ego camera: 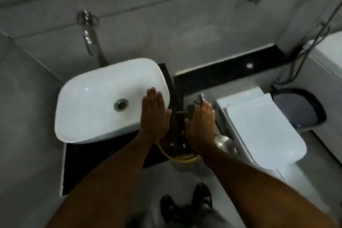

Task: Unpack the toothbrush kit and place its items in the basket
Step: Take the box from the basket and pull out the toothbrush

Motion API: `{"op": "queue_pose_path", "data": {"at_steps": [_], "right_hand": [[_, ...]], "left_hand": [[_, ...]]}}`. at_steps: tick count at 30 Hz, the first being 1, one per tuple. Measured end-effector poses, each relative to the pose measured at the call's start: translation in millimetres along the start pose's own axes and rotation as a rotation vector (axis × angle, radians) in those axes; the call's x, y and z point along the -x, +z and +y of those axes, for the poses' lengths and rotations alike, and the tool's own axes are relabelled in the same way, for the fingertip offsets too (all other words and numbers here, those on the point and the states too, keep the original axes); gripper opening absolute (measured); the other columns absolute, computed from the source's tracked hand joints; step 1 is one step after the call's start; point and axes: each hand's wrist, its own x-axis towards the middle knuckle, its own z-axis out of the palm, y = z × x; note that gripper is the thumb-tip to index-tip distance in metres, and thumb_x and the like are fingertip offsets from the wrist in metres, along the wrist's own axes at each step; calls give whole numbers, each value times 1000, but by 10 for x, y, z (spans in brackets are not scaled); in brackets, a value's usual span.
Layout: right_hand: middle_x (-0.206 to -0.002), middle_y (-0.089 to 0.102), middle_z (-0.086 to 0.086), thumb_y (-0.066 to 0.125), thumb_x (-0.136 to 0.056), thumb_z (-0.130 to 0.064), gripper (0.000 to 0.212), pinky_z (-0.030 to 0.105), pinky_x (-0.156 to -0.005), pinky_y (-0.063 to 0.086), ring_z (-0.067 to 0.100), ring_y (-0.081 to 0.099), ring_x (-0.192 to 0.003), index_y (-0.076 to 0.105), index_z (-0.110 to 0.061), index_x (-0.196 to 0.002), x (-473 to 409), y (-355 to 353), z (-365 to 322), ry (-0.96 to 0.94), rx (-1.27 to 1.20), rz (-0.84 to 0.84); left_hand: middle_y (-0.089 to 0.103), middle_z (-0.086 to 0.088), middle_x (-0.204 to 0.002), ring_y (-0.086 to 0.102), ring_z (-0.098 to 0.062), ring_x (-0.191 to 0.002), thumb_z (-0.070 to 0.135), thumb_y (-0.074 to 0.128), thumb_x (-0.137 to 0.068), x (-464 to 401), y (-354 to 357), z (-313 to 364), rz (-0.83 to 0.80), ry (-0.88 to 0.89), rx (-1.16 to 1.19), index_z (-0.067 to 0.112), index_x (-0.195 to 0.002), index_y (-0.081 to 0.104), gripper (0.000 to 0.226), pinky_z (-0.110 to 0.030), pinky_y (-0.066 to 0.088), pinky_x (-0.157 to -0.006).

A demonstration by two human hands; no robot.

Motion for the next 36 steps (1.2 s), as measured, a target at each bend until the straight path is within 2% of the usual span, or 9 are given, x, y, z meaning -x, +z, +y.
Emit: {"op": "queue_pose_path", "data": {"at_steps": [11, 14, 17, 19, 22, 26, 29, 33, 36], "right_hand": [[-159, 0, 24, 52, -86, -59, 71, 52, -116, -7, 43, -6, -146, 53, -5, -131, 423, 404, 313, 271, 166, -215], [-158, 10, 24, 59, -82, -54, 51, 58, -118, 2, 45, 1, -145, 69, -9, -105, 369, 333, 282, 298, 128, -199], [-154, 25, 21, 60, -81, -42, 47, 63, -116, 8, 42, 10, -145, 62, -10, -115, 302, 225, 234, 341, -20, -123], [-151, 33, 17, 61, -81, -43, 34, 64, -114, 12, 38, 17, -144, 65, -15, -100, 212, 90, 157, 363, -72, -71], [-142, 44, 19, 64, -82, -44, 26, 67, -106, 29, 43, 34, -135, 53, -21, -80, -20, -201, -81, 296, -177, 85], [-142, 42, 16, 57, -90, -42, 32, 50, -91, 50, 35, 53, -117, 56, -14, -104, -509, -690, -639, 140, -239, 184], [-131, 45, 18, 52, -95, -35, 36, 49, -76, 51, 42, 60, -97, 50, -2, -111, -870, -1020, -1122, 10, -330, 242], [-114, 57, 18, 49, -98, -35, 37, 45, -77, 49, 39, 61, -96, 50, -3, -115, -1252, -1472, -1706, -123, -339, 341], [-111, 62, 20, 48, -98, -36, 39, 45, -78, 49, 39, 61, -97, 50, -3, -119, -1434, -1766, -2096, -197, -372, 390]], "left_hand": [[14, -29, -162, 9, -41, -152, 45, 24, -99, 223, 526, 361, -142, 135, -28, -3, -152, 11, 73, -52, 10, -124], [14, -28, -162, 10, -40, -152, 45, 23, -99, 124, 428, 337, -135, 108, 13, -2, -152, 9, 72, -51, 11, -124], [13, -29, -162, 8, -40, -152, 43, 26, -99, -12, 266, 284, -105, 59, 84, -3, -152, 10, 72, -51, 10, -124], [13, -28, -162, 8, -40, -152, 42, 28, -98, -176, 71, 237, -80, 36, 121, -3, -152, 10, 73, -51, 11, -125], [21, -29, -160, 15, -41, -151, 38, 34, -97, -582, -366, 135, -14, 102, 146, -5, -151, 18, 71, -51, 15, -124], [44, -30, -149, 38, -41, -142, 28, 34, -100, -1258, -1317, -98, 114, 233, 81, -7, -143, 38, 56, -48, 21, -123], [61, -25, -133, 55, -38, -124, 24, 37, -101, -1647, -2168, -277, 182, 260, 31, 1, -132, 50, 41, -44, 32, -115], [70, -22, -105, 63, -41, -96, 11, 43, -91, -1919, -3286, -451, 199, 273, 7, 3, -101, 62, 23, -47, 51, -82], [75, -16, -105, 66, -33, -97, 3, 46, -86, -2030, -3983, -560, 213, 204, 50, 4, -101, 71, 29, -33, 50, -82]]}}
